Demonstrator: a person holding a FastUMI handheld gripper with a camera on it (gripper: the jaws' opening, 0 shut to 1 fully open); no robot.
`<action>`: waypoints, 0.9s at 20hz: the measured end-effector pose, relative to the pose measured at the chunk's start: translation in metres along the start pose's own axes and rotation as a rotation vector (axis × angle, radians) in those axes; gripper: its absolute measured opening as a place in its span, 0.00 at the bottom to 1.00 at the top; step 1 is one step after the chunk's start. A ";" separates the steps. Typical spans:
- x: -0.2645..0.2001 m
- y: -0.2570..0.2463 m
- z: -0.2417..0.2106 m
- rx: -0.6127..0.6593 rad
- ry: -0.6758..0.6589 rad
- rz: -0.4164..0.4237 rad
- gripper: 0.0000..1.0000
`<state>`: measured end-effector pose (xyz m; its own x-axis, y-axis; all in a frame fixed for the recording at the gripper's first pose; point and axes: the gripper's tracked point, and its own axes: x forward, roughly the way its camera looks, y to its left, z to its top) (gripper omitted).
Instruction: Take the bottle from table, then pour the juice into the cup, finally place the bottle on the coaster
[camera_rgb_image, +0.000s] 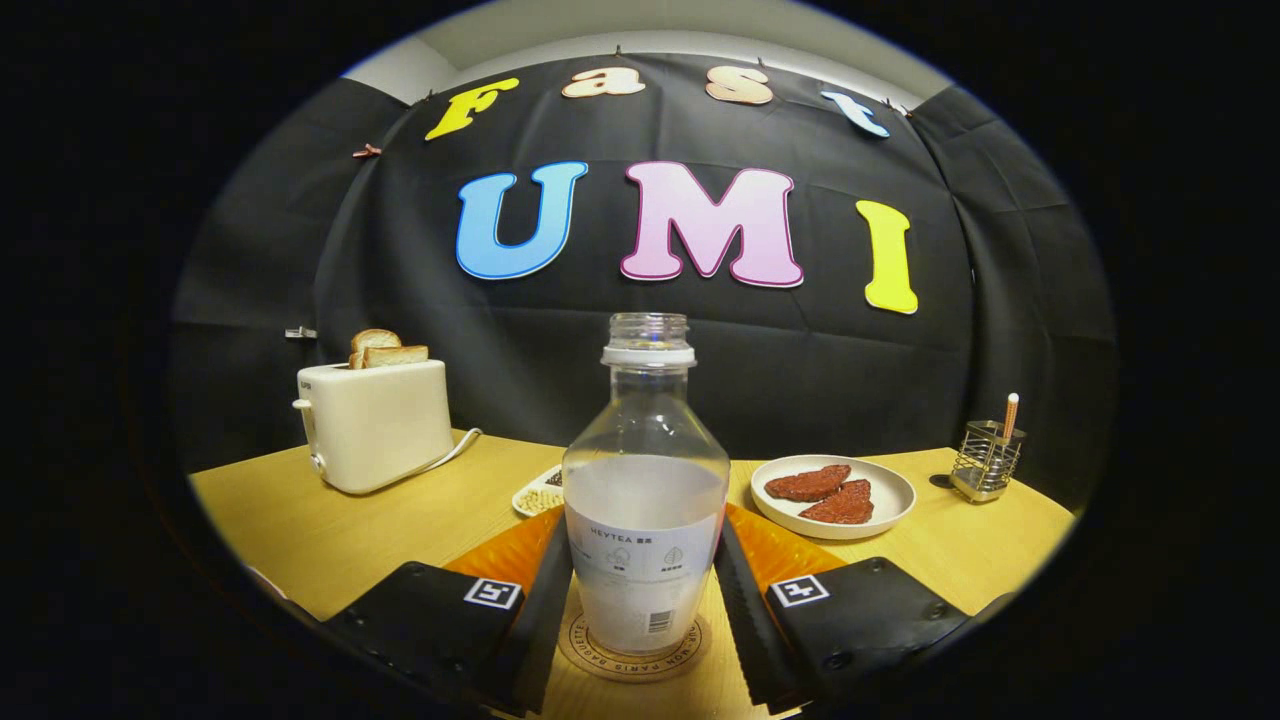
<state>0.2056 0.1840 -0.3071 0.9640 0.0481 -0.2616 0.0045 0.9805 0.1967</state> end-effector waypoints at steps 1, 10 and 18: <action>0.000 0.002 -0.002 0.002 0.006 0.008 0.76; -0.007 0.007 -0.013 0.025 0.061 0.028 0.98; -0.039 -0.008 0.002 0.010 0.075 0.022 0.98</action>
<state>0.1686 0.1737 -0.2968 0.9412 0.0844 -0.3271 -0.0136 0.9770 0.2130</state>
